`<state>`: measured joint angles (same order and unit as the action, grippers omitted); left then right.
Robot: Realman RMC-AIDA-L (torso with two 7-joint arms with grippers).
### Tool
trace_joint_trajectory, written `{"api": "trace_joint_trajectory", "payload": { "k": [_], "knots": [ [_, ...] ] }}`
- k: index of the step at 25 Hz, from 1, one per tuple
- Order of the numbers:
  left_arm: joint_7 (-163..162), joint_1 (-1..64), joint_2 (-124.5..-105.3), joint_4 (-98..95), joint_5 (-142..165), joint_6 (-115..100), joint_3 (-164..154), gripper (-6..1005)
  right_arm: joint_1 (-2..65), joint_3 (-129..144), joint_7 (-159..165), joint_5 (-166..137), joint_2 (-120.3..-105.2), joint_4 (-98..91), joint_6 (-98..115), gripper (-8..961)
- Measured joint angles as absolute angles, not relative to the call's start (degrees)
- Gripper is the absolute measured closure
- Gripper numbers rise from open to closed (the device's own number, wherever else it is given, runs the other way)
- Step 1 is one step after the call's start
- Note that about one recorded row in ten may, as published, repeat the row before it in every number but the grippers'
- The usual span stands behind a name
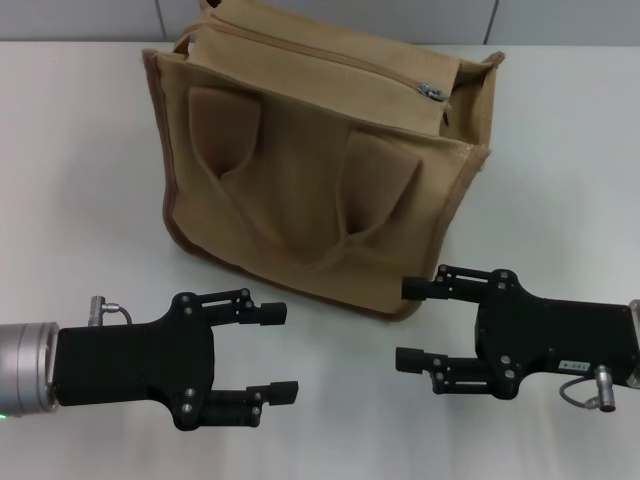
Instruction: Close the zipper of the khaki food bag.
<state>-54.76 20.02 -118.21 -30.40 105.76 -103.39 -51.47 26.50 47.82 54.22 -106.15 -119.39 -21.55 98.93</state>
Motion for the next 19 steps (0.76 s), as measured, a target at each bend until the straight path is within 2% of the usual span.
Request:
{"api": "trace_joint_trajectory", "payload": {
  "k": [19],
  "knots": [
    [-55.9, 20.7, -118.27, -31.1, 108.7, -103.8, -51.5, 242, 26.6, 47.8, 54.4, -106.3, -119.35, -21.4, 98.2, 203]
  ]
}}
